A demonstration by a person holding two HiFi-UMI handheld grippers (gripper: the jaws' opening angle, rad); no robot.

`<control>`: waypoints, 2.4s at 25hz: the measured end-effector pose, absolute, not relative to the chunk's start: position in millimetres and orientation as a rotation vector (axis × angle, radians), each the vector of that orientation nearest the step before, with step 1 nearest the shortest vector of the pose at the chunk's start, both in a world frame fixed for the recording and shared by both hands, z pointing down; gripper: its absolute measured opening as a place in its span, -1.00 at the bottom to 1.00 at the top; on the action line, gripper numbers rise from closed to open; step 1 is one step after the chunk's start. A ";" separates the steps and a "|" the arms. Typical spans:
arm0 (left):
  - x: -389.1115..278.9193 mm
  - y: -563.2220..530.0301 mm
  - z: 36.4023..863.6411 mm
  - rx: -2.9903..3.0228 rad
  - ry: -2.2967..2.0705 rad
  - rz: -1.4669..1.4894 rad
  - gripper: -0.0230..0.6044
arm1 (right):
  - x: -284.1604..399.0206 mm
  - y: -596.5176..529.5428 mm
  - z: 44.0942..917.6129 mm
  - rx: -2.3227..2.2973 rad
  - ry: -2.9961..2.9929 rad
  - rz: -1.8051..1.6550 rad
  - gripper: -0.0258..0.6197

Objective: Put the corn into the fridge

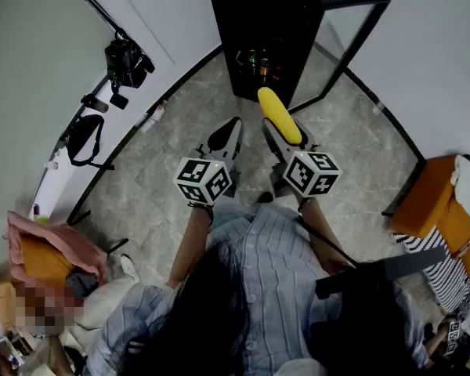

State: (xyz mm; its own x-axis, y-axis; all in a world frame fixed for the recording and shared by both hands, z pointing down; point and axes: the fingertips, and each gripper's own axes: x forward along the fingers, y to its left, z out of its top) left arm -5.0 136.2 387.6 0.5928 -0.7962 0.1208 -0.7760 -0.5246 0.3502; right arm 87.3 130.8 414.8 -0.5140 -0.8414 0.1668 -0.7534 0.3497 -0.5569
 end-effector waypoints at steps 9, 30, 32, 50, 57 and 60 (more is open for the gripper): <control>0.8 134.9 387.5 2.468 -1.262 -0.064 -0.90 | 91.3 130.5 414.1 -1.453 2.463 -0.874 -0.12; 14.5 142.0 396.3 2.445 -1.240 -0.054 -0.90 | 104.7 137.2 431.6 -1.478 2.476 -0.914 -0.12; 14.6 140.4 396.3 2.442 -1.241 -0.050 -0.90 | 105.4 134.8 431.9 -1.480 2.473 -0.920 -0.12; 17.3 47.0 404.4 2.490 -1.146 0.006 -0.90 | 107.9 52.7 448.2 -1.562 2.380 -0.993 -0.12; -5.2 -8.0 406.1 2.509 -1.109 0.064 -0.90 | 88.7 -2.8 452.9 -1.602 2.322 -1.031 -0.12; -16.5 -36.5 408.8 2.506 -1.086 0.074 -0.90 | 80.4 -30.6 456.9 -1.631 2.299 -1.047 -0.12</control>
